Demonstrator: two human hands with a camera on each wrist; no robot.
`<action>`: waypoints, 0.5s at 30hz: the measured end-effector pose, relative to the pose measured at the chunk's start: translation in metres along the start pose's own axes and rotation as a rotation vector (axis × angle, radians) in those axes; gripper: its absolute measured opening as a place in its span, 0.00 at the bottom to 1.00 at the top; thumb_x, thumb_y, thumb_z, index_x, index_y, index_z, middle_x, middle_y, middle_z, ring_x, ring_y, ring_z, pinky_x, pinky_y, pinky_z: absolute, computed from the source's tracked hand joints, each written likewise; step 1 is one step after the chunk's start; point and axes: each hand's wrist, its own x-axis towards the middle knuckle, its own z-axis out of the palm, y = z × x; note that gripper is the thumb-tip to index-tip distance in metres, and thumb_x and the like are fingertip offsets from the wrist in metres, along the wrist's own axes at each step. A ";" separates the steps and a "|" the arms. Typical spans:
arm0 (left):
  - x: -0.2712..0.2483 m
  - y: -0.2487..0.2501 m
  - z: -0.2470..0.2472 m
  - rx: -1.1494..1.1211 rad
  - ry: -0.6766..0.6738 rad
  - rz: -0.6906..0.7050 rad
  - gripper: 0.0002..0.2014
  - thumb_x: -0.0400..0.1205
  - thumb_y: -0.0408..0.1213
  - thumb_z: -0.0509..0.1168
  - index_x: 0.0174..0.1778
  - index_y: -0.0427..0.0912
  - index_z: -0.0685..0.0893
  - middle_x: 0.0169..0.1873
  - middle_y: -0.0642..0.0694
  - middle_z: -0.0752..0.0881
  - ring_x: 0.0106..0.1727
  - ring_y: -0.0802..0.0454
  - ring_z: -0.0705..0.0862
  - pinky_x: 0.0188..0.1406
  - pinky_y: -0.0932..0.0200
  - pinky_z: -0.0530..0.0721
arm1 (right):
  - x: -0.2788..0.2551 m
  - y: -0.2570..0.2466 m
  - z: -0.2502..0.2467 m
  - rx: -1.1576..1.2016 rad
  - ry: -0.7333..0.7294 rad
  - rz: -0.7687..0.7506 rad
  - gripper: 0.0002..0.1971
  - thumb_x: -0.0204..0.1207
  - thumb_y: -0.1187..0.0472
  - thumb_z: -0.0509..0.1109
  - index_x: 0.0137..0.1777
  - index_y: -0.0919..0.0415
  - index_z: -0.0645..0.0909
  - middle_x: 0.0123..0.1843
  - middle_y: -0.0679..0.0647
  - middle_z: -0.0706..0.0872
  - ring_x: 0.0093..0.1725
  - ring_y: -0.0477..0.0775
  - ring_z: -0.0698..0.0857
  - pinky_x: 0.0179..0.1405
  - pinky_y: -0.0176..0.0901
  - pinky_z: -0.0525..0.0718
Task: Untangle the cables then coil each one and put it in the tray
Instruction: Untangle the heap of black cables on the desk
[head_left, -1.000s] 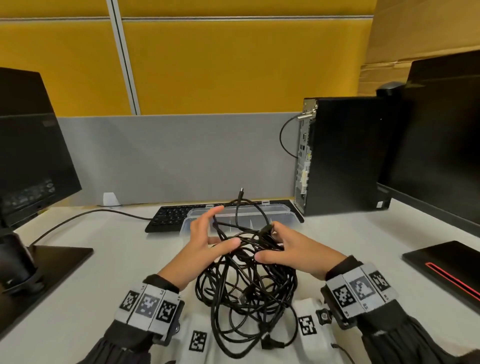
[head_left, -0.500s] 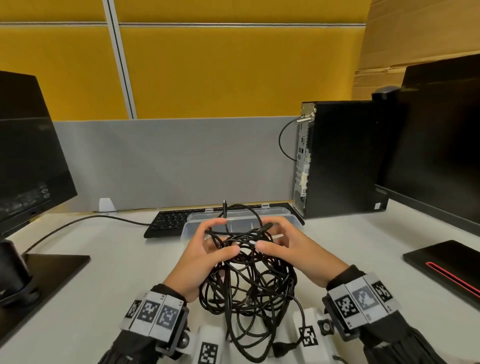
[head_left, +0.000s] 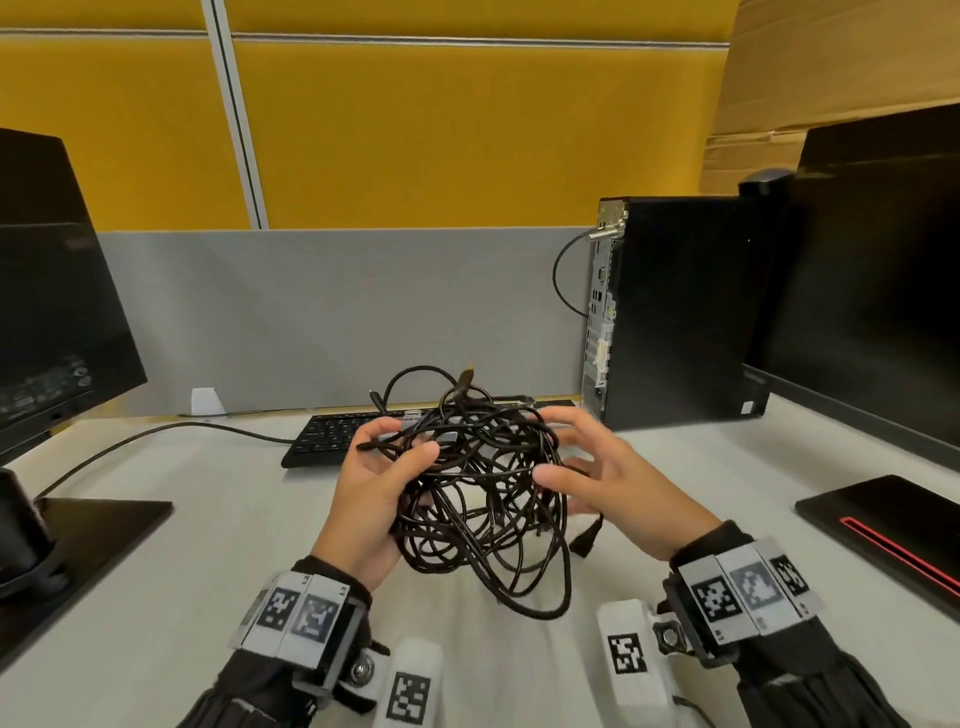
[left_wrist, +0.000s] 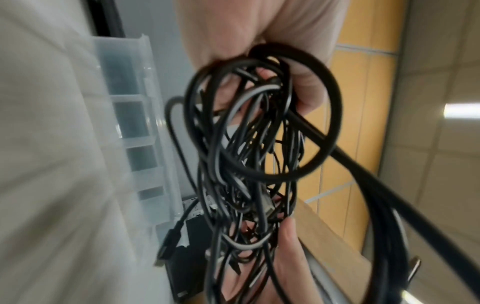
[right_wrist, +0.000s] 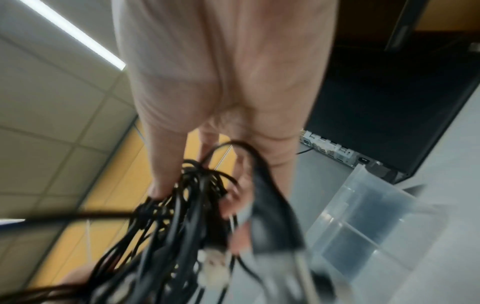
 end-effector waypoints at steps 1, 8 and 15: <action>0.001 0.001 -0.001 -0.028 -0.009 -0.021 0.14 0.77 0.22 0.63 0.50 0.46 0.75 0.32 0.48 0.87 0.27 0.56 0.86 0.21 0.63 0.83 | -0.001 -0.001 0.000 -0.020 0.030 -0.040 0.20 0.75 0.59 0.70 0.65 0.40 0.73 0.65 0.49 0.78 0.61 0.49 0.84 0.53 0.49 0.88; -0.004 0.008 0.000 -0.007 -0.117 -0.047 0.23 0.66 0.26 0.69 0.56 0.45 0.77 0.44 0.41 0.88 0.43 0.44 0.88 0.42 0.40 0.89 | -0.005 -0.012 0.003 -0.099 0.184 -0.236 0.13 0.77 0.63 0.69 0.58 0.47 0.80 0.59 0.46 0.84 0.61 0.41 0.82 0.59 0.35 0.80; -0.004 0.010 0.002 0.115 -0.114 0.067 0.28 0.73 0.21 0.67 0.62 0.55 0.75 0.43 0.43 0.91 0.43 0.45 0.90 0.44 0.43 0.89 | -0.005 -0.013 0.005 -0.033 0.225 -0.266 0.12 0.75 0.65 0.71 0.56 0.51 0.81 0.55 0.51 0.85 0.54 0.41 0.85 0.49 0.27 0.80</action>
